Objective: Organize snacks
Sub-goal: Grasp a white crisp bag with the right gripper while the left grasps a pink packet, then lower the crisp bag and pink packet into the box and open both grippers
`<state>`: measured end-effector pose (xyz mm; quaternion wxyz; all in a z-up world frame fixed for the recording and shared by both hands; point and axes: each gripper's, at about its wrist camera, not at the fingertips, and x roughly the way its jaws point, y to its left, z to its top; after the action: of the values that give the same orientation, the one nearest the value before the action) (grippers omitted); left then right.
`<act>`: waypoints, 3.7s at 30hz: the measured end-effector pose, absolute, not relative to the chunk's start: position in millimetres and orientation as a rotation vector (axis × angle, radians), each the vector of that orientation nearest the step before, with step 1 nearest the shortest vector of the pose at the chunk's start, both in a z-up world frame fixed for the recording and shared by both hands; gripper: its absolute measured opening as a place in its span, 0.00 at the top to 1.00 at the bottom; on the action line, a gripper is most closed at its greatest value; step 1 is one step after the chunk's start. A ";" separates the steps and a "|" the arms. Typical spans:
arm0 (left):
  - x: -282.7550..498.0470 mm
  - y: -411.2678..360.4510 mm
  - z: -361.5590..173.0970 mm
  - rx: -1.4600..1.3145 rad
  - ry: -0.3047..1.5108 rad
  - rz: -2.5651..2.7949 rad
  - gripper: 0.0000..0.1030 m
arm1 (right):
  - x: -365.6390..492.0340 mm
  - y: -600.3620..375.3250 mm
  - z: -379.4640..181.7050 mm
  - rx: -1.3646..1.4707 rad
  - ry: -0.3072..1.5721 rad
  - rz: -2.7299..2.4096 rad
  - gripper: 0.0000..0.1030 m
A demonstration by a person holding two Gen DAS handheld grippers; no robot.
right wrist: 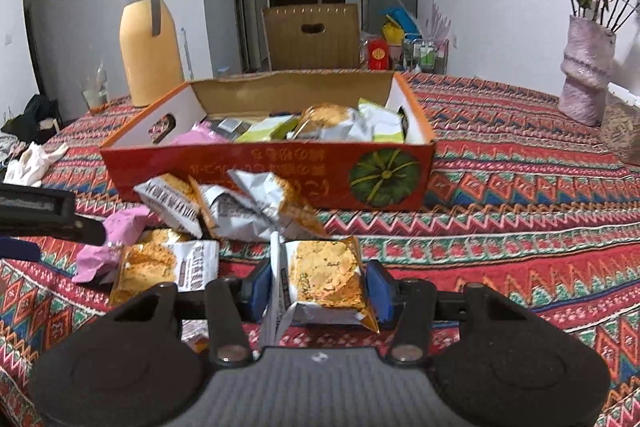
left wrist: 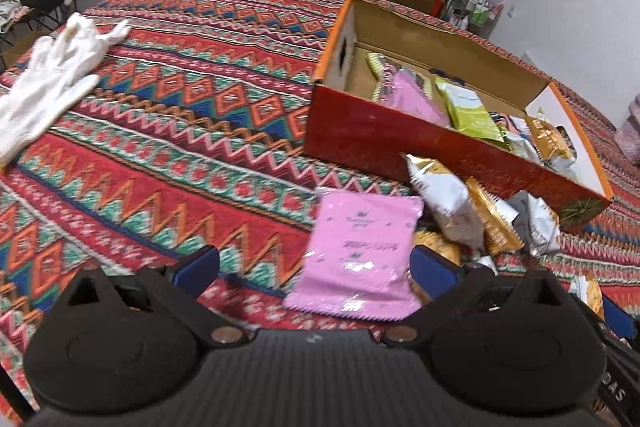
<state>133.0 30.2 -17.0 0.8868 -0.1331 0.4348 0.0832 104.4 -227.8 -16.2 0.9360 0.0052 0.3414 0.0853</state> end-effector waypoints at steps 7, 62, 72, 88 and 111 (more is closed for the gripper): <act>153.8 24.6 -30.8 -0.294 0.918 0.140 0.07 | 109.5 -239.2 -15.7 0.017 0.684 0.178 0.52; 179.2 16.7 55.4 -0.222 0.733 0.030 0.39 | 167.6 -229.4 36.1 0.044 0.566 0.220 0.51; 219.2 6.4 59.5 -0.216 0.715 0.031 0.39 | 212.2 -218.1 36.6 0.075 0.556 0.236 0.51; 269.2 14.6 11.1 -0.248 0.679 0.069 0.39 | 252.2 -218.8 2.7 0.087 0.482 0.198 0.51; 256.5 15.1 11.6 -0.215 0.604 0.099 0.10 | 251.4 -220.8 -6.5 0.103 0.490 0.192 0.03</act>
<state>256.5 15.1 11.6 0.9478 -0.1058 0.2967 0.0485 251.4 -220.8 -6.5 0.9642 0.0507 0.2423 0.0948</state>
